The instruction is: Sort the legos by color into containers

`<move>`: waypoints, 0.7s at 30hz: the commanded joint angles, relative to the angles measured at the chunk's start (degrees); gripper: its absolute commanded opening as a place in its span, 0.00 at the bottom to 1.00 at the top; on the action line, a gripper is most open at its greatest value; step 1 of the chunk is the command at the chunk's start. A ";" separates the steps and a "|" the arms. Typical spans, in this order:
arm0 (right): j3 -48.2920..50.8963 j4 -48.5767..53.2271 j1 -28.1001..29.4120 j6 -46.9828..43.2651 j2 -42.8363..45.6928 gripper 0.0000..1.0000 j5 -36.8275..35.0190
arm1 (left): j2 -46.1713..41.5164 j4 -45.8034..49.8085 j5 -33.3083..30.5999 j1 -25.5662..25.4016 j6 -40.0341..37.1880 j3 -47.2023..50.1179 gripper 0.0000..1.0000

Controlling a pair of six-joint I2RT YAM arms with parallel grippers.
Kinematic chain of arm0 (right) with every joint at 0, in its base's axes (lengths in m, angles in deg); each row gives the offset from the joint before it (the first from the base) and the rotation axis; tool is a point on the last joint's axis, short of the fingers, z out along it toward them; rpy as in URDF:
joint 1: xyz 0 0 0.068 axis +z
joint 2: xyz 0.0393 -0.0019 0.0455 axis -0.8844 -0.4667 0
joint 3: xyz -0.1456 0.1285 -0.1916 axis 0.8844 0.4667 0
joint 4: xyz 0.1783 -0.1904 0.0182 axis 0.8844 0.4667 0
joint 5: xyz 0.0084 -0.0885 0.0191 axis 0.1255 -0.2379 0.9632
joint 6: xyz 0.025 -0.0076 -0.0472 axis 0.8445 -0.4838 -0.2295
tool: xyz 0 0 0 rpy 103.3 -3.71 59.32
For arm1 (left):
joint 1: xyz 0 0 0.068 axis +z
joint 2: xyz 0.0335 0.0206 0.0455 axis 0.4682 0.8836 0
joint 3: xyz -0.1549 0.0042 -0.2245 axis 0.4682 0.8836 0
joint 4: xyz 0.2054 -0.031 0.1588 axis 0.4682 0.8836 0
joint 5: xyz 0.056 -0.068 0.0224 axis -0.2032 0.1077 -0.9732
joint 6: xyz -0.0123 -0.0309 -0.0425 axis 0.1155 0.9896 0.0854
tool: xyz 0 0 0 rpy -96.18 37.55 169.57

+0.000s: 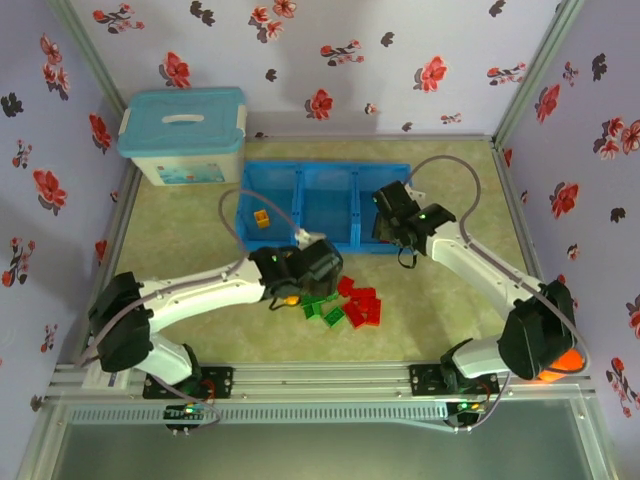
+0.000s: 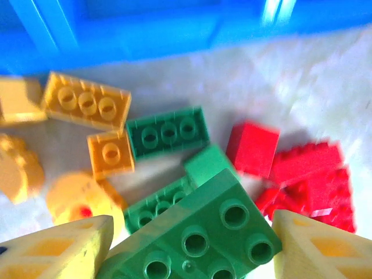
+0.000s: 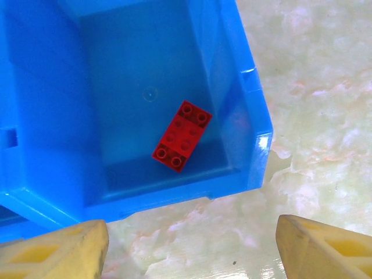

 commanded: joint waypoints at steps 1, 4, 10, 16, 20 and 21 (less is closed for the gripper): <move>1.52 2.02 0.47 1.09 2.77 0.77 -2.44 | 2.28 1.37 -0.38 4.00 -7.32 -6.01 0.62; 3.15 2.10 0.47 1.25 4.78 0.77 -2.44 | 5.33 0.98 0.98 7.63 -10.03 -10.13 0.62; 5.88 1.57 0.47 1.14 7.68 0.77 -0.17 | 13.37 1.90 3.04 13.67 -14.40 -19.23 0.62; 9.02 -0.04 0.73 1.18 10.22 0.77 3.25 | 21.86 3.97 4.54 17.25 -17.21 -27.81 0.62; 10.11 0.19 1.23 1.10 11.04 0.77 4.73 | 26.13 4.98 5.84 18.84 -18.19 -32.67 0.63; 10.44 0.39 1.48 1.23 11.23 0.77 4.72 | 26.88 5.38 6.19 19.14 -18.47 -33.74 0.64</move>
